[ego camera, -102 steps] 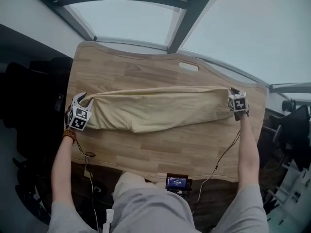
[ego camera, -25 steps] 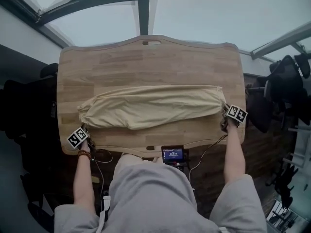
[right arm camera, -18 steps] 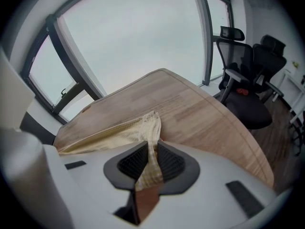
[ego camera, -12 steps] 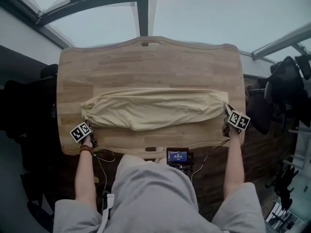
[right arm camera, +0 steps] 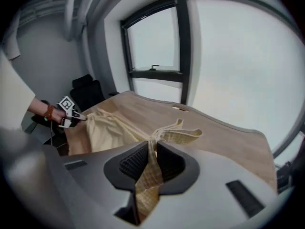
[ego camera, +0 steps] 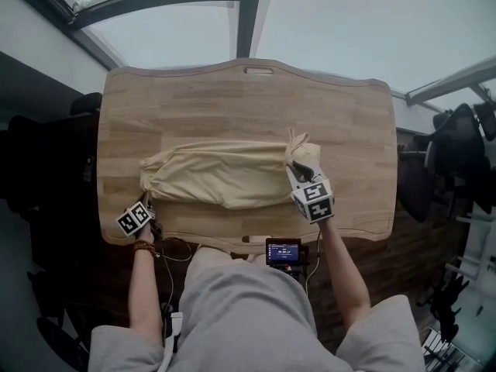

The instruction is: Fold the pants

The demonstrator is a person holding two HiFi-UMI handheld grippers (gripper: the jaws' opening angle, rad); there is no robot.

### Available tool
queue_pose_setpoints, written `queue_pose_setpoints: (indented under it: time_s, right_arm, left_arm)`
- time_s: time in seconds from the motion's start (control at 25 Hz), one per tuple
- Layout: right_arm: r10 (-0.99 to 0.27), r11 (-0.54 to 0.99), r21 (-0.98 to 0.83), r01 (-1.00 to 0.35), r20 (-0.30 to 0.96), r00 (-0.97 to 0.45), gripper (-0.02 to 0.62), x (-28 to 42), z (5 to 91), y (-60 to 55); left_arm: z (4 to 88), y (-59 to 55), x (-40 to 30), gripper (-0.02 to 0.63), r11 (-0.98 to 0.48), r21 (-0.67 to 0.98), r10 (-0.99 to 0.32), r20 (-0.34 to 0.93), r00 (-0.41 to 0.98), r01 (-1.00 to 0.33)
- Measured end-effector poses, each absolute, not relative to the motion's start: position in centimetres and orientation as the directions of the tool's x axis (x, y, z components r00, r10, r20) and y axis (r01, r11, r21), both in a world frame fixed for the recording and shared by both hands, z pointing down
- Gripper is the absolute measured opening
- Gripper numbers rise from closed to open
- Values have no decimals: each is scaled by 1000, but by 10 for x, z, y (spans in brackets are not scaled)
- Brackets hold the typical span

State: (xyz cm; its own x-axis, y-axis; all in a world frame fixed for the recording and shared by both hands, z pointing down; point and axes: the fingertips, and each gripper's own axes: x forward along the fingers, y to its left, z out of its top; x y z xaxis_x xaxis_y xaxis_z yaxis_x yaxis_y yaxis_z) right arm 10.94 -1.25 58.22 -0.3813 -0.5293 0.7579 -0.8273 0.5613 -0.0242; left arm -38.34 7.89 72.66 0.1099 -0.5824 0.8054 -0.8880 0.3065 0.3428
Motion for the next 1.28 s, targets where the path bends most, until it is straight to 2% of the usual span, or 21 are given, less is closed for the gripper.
queue_pose_setpoints:
  time_s: [0.12, 0.2, 0.4, 0.44, 0.48, 0.52, 0.6, 0.68, 0.84, 0.92, 1.12, 1.28]
  right_arm:
    - [-418, 709, -32, -704, 785, -457, 54, 11, 626, 15]
    - [-334, 765, -38, -643, 830, -447, 54, -36, 648, 33]
    - [-234, 804, -30, -594, 902, -362, 65, -78, 710, 59]
    - [-207, 806, -65, -588, 900, -383, 84, -83, 715, 64]
    - [-173, 815, -111, -568, 890, -422, 128, -89, 717, 70]
    - [-140, 834, -154, -530, 870, -473, 212, -95, 715, 76]
    - [-103, 884, -191, -426, 811, -576, 224, -101, 697, 83]
    - [-121, 908, -172, -383, 767, -630, 222, -94, 679, 71]
    - [-237, 842, -116, -527, 797, -555, 207, -62, 685, 4]
    - [-241, 815, -126, -566, 814, -529, 195, -64, 698, -16]
    - [-203, 861, -52, -506, 876, -436, 201, -94, 740, -16]
    - [-265, 855, -4, -518, 856, -444, 204, -93, 734, -17]
  left_arm:
    - [734, 80, -385, 15, 301, 342, -577, 809, 116, -890]
    - [738, 80, -385, 14, 297, 349, -571, 811, 128, -889]
    - [738, 74, -385, 14, 276, 378, -578, 800, 162, -884]
    - [737, 74, -385, 14, 271, 385, -582, 796, 169, -882]
    - [736, 74, -385, 14, 265, 392, -587, 791, 175, -881]
    - [734, 74, -385, 14, 259, 398, -592, 785, 181, -880]
    - [731, 74, -384, 14, 248, 411, -601, 775, 193, -877]
    - [728, 74, -384, 14, 236, 422, -609, 766, 205, -875]
    - [725, 74, -383, 14, 212, 444, -625, 747, 229, -870]
    - [724, 76, -381, 13, 207, 451, -627, 742, 236, -868]
    - [715, 77, -372, 13, 175, 463, -625, 734, 265, -869]
    - [697, 73, -372, 14, 140, 462, -653, 708, 269, -876]
